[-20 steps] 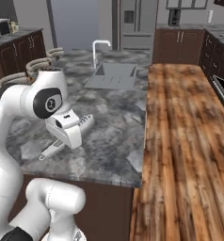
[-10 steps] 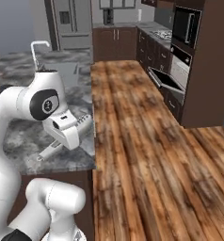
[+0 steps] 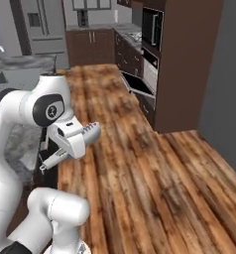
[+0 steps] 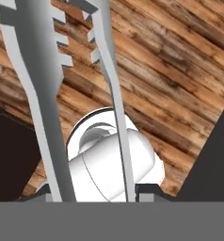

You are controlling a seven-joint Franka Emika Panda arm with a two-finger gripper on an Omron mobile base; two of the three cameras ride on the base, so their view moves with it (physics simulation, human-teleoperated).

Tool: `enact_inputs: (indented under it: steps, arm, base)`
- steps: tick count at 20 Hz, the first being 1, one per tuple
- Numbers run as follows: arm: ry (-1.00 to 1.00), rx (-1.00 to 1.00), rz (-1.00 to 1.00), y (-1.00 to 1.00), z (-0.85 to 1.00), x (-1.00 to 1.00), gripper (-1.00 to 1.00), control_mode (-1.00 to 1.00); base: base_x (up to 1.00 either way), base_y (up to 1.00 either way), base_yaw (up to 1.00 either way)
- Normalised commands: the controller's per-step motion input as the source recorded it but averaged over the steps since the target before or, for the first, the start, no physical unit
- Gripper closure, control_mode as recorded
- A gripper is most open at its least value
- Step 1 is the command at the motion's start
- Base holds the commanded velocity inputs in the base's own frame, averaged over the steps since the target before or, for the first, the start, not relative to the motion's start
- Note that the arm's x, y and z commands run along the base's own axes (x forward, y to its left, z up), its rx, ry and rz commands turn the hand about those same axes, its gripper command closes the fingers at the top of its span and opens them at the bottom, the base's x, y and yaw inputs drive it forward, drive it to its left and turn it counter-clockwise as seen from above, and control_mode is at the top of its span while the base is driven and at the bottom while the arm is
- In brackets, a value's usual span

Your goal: Pick up the tongs from the counter and place them near the plate next to the oven.

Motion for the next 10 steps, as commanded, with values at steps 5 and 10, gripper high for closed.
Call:
enact_inputs:
  steps: [5,10]
  arm:
    - [0.00,0.00,0.00,0.00,0.00,0.00,1.00,1.00]
    - [0.00,0.00,0.00,0.00,0.00,0.00,1.00,1.00]
  base:
    - [0.64,-0.83,0.38]
    - [0.72,-0.55,0.47]
